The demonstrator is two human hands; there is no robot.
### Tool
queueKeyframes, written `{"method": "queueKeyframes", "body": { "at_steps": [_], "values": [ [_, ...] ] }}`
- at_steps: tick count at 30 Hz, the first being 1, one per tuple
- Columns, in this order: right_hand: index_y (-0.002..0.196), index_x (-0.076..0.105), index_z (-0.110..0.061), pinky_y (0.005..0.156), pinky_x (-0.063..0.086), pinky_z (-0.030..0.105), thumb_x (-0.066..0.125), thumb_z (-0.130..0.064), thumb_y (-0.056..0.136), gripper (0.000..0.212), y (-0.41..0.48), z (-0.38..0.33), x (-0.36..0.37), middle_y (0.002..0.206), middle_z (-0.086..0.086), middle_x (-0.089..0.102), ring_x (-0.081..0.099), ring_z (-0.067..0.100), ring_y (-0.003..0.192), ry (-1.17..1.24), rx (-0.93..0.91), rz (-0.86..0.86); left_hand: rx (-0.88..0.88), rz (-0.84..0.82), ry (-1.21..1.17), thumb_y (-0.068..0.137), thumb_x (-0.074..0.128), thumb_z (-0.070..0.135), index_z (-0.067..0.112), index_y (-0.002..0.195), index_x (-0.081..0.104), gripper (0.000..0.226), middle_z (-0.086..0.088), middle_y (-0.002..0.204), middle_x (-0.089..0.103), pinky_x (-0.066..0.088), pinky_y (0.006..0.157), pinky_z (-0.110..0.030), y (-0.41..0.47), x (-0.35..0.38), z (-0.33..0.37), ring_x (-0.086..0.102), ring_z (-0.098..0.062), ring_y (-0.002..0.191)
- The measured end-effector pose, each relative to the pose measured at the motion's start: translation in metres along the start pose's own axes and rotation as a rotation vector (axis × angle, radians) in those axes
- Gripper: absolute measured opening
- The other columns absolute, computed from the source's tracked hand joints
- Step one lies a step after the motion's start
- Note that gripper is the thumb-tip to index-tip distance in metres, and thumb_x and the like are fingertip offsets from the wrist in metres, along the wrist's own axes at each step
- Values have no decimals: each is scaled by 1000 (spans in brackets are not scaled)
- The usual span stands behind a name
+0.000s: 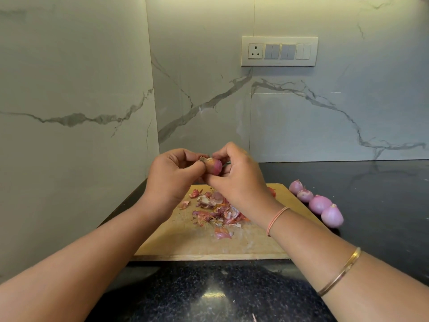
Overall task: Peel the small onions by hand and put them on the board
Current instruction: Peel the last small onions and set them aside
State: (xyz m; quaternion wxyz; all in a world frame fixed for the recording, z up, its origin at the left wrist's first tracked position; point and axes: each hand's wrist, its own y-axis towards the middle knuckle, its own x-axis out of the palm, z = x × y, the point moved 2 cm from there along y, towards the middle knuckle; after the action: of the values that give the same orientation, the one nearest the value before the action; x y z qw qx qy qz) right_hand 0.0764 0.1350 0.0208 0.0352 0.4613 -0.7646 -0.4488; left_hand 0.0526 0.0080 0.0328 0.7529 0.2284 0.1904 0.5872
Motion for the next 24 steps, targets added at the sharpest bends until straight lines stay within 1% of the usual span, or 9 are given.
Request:
{"method": "queueKeyframes", "body": {
  "at_steps": [4, 7, 10, 12, 14, 17, 19, 21, 24],
  "values": [
    [87, 51, -20, 63, 55, 33, 80, -23, 71, 33, 0, -3, -1, 86, 10, 65, 65, 24, 76, -32, 8, 11, 10, 17, 32, 77, 67, -3, 9, 72, 70, 14, -9, 75, 73, 59, 69, -35, 0, -1, 2, 72, -25, 74],
    [87, 53, -20, 63, 54, 32, 81, -24, 71, 33, 0, -5, -2, 86, 10, 65, 64, 24, 75, -23, 15, 16, 37, 33, 96, 79, 67, -2, 10, 73, 70, 14, -8, 73, 73, 60, 68, -36, 0, -2, 2, 72, -24, 71],
    [92, 56, -20, 69, 56, 33, 82, -23, 69, 35, -1, -9, -5, 90, 7, 66, 66, 21, 79, 18, 38, -14, 68, 57, 167, 83, 63, -2, 13, 74, 69, 18, -1, 66, 71, 60, 63, -31, 1, -6, 2, 70, -16, 63],
    [98, 58, -20, 72, 58, 31, 83, -23, 69, 38, -1, -12, -8, 93, 3, 68, 67, 17, 82, 83, 67, -57, 51, 49, 132, 86, 59, -3, 15, 74, 68, 23, 5, 61, 70, 57, 58, -21, 1, -9, 2, 69, -10, 59],
    [104, 60, -19, 74, 58, 29, 81, -20, 72, 38, -1, -12, -11, 92, -4, 67, 69, 14, 80, 155, 95, -82, 25, 48, 62, 89, 57, -3, 15, 77, 68, 24, 7, 64, 71, 53, 57, -15, 2, -10, 2, 69, -8, 63],
    [115, 61, -15, 68, 57, 23, 78, -14, 76, 42, 0, -10, -13, 92, -10, 63, 68, 11, 70, 216, 136, -100, 10, 38, 33, 90, 57, 2, 15, 80, 68, 20, 7, 68, 72, 53, 60, -15, 1, -8, 1, 70, -9, 69],
    [119, 61, -13, 71, 59, 29, 77, -11, 77, 45, 0, -9, -13, 96, -7, 63, 70, 13, 71, 226, 141, -103, 19, 14, 34, 89, 59, 4, 16, 80, 68, 17, 5, 70, 72, 54, 62, -16, 0, -6, 1, 70, -11, 70],
    [120, 60, -15, 77, 59, 36, 77, -12, 77, 46, 0, -8, -12, 102, -5, 63, 70, 17, 78, 221, 137, -107, 44, 7, 80, 86, 63, 6, 18, 80, 69, 15, 4, 73, 72, 55, 64, -18, -1, -7, 1, 70, -12, 71],
    [117, 59, -20, 82, 57, 37, 78, -14, 76, 46, 0, -7, -10, 112, 1, 63, 69, 21, 87, 215, 134, -122, 76, 37, 173, 83, 68, 8, 21, 77, 69, 14, 1, 75, 72, 58, 67, -24, 0, -8, -1, 70, -15, 74]
  ]
}}
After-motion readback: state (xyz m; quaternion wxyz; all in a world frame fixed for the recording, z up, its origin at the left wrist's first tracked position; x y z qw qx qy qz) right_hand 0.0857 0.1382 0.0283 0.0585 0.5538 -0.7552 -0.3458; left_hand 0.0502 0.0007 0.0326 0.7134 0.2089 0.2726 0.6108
